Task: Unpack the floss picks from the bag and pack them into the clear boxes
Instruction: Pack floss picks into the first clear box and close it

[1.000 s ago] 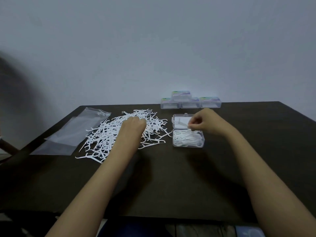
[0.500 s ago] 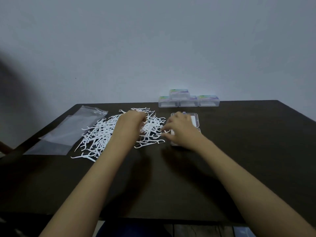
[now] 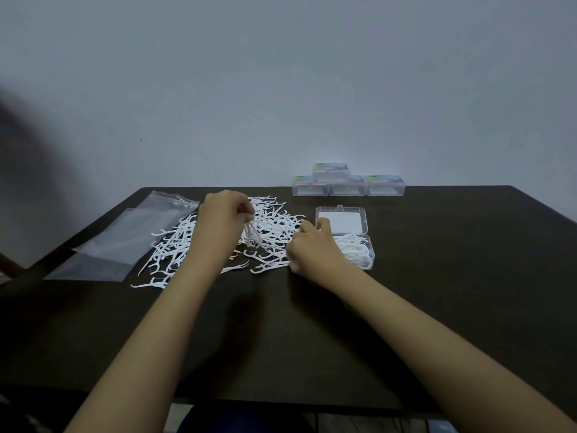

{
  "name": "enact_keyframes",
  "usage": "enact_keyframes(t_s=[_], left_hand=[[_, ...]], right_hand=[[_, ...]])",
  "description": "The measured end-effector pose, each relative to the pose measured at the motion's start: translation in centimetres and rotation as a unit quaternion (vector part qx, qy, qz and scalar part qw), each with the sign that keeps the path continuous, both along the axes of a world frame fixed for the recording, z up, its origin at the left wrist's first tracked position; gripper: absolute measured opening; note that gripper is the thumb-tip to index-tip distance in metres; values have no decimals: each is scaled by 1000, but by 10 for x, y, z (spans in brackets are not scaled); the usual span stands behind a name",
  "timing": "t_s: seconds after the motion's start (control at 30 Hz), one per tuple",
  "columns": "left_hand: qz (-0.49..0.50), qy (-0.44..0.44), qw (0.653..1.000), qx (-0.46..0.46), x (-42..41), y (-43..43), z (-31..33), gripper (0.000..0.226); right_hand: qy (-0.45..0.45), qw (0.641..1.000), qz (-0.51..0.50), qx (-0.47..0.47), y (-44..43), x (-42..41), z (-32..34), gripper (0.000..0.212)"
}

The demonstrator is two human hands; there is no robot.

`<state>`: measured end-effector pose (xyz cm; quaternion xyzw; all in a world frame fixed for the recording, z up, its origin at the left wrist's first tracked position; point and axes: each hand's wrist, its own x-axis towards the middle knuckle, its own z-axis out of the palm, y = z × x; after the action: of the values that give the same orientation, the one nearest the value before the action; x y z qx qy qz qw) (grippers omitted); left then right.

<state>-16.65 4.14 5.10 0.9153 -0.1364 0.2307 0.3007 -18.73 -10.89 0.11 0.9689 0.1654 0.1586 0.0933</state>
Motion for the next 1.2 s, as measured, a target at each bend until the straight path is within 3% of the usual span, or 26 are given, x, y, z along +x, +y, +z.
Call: enact_keyframes(t_s=[0.1, 0.6, 0.67, 0.8, 1.0, 1.1, 1.2], left_hand=[[11, -7, 1000, -13, 1, 4, 2, 9], [40, -35, 990, -129, -1, 14, 15, 8], [38, -32, 984, -171, -1, 12, 15, 8], [25, -2, 956, -293, -2, 7, 7, 13], [-41, 68, 898, -434, 4, -8, -3, 13], [-62, 115, 865, -485, 13, -18, -8, 16], [-80, 155, 835, -522, 22, -30, -13, 14]], right_hand=[[45, 999, -2, -22, -3, -1, 2, 22], [77, 993, 49, -81, -10, -10, 9, 26], [84, 995, 52, -26, -16, -11, 9, 21], [107, 978, 39, 177, -30, -9, 16, 16], [185, 891, 67, 408, -56, -7, 31, 18], [210, 857, 82, 463, -66, -9, 36, 12], [207, 847, 75, 483, -74, -10, 42, 7]])
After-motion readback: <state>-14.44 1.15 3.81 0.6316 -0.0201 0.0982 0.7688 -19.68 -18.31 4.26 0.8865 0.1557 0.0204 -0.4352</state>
